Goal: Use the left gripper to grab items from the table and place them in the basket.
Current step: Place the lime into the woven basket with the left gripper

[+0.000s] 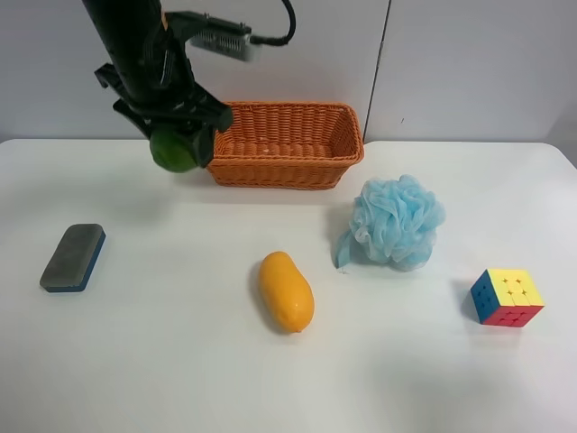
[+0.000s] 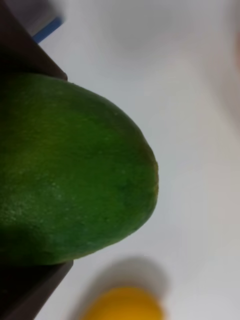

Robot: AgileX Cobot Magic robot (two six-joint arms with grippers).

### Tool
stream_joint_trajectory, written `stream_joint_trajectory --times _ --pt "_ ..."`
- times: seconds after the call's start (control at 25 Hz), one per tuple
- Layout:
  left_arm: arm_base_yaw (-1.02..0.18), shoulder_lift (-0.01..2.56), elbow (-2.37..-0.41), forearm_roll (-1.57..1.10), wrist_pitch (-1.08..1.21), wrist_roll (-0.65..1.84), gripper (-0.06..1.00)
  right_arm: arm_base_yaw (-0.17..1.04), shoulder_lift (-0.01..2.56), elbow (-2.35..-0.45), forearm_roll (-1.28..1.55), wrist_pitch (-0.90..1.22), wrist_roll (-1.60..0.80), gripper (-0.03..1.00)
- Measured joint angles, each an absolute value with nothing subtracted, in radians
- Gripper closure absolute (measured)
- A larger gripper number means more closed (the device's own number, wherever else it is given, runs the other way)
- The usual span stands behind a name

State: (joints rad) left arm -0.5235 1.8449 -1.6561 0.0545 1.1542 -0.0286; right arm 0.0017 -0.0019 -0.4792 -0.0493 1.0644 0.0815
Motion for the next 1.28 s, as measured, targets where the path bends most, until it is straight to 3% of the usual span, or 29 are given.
stream_joint_trajectory --times 0.52,0.8,1.28 --pt "-0.499 2.182 -2.165 0.073 1.051 -0.011 0.33 0.002 -0.002 -0.479 -0.049 1.064 0.082 -0.02" --pt "-0.496 2.312 -2.182 0.056 0.814 -0.01 0.33 0.002 -0.002 -0.479 -0.049 1.064 0.082 -0.02" --pt "-0.496 2.462 -2.182 0.044 0.673 -0.013 0.33 0.002 -0.002 -0.479 -0.049 1.064 0.082 -0.02"
